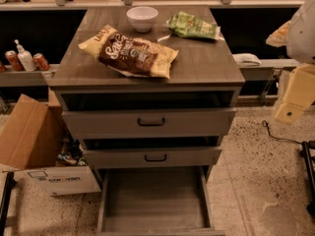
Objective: Place brown chip bag into bottom drawer
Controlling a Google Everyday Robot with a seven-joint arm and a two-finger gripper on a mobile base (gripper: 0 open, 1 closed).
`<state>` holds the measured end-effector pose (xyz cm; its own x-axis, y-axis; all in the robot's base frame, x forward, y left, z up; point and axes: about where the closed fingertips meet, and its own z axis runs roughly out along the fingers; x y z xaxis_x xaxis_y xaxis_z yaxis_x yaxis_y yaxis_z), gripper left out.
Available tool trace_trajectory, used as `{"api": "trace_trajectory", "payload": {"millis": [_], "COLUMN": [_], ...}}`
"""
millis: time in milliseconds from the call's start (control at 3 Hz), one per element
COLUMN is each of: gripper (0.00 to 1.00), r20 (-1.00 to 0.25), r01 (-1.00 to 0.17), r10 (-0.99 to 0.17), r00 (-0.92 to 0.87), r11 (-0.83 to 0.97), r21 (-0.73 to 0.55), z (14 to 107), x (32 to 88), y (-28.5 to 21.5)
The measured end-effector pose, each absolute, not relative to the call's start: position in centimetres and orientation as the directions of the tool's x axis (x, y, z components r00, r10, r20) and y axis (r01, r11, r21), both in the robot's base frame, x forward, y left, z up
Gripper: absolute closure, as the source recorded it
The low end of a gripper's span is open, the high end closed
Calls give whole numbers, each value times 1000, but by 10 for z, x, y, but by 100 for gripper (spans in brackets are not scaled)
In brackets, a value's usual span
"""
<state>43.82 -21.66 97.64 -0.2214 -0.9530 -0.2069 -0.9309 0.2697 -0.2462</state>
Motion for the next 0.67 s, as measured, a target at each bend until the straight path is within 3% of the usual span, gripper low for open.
{"api": "trace_trajectory", "payload": {"millis": [333,667], "gripper": [0,0], "r20": [-207,-256], "r01": [-931,-929], "r10": [-953,-950], "r00": [-221,-177], "r11": [269,248], "r21": [-247,-274], "z": [976,977], "x": [439,477], "y": [-216,-193]}}
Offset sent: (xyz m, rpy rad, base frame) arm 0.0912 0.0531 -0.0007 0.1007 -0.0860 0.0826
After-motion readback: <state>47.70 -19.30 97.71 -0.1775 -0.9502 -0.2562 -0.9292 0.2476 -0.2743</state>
